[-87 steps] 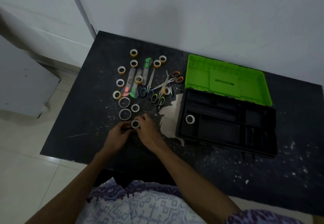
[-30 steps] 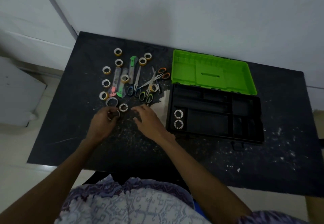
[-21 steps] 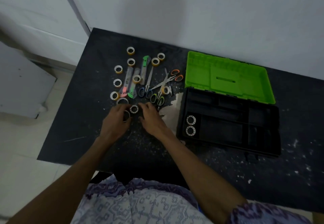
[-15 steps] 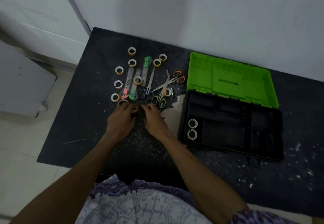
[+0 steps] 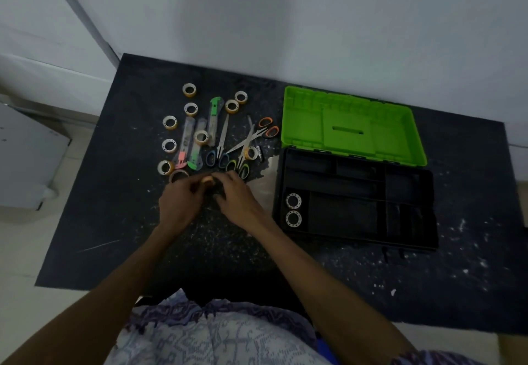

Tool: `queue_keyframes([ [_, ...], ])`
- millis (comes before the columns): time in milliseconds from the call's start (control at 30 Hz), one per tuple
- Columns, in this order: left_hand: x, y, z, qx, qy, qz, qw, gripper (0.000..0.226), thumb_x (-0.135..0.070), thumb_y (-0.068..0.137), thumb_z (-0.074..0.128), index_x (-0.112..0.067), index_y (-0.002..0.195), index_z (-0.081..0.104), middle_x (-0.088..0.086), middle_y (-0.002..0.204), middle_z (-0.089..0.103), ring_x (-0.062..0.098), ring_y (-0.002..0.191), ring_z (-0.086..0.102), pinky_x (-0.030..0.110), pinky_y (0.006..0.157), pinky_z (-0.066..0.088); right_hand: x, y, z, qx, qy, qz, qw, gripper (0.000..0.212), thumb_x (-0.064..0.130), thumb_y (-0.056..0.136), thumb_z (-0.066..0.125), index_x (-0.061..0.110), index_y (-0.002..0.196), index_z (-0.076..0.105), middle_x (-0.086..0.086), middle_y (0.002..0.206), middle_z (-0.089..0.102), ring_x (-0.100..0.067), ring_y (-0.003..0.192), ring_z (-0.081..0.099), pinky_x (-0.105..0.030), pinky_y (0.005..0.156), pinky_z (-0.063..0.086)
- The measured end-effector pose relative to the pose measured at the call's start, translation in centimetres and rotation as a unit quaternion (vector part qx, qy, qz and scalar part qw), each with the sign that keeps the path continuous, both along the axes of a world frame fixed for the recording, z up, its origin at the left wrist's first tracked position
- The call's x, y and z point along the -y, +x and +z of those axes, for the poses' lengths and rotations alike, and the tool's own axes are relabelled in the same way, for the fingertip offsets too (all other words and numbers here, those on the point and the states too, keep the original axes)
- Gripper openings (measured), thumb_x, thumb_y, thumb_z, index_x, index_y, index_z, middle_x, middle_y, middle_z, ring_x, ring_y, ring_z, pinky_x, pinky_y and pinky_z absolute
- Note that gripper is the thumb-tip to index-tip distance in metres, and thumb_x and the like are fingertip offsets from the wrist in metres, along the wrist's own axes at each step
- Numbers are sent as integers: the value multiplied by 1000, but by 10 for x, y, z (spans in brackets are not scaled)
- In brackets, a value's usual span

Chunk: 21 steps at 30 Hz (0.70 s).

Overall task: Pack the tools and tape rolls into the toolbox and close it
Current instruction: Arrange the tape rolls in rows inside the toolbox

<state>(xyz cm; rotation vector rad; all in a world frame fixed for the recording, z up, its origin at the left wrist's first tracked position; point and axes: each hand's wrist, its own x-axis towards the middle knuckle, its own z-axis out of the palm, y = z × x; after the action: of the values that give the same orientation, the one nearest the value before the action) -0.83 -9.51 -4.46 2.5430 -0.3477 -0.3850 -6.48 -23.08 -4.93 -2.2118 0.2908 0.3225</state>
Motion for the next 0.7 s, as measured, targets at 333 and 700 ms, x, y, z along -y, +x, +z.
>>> queue_keyframes([
  [333, 59, -8, 30, -234, -309, 28, 921, 33, -23, 91, 63, -9, 121, 66, -2, 95, 72, -1, 74, 68, 13, 63, 53, 48, -24, 35, 129, 35, -130, 982, 38, 11, 92, 65, 16, 129, 58, -5, 121, 51, -22, 110, 54, -31, 92, 49],
  [700, 118, -24, 39, -41, -216, -97, 971, 38, -61, 79, 67, -35, 107, 69, -17, 104, 69, 0, 92, 62, 30, 78, 55, 105, -60, 51, 161, -54, -207, 964, 37, 22, 90, 70, 17, 126, 61, 1, 114, 54, -16, 102, 59, -35, 88, 53],
])
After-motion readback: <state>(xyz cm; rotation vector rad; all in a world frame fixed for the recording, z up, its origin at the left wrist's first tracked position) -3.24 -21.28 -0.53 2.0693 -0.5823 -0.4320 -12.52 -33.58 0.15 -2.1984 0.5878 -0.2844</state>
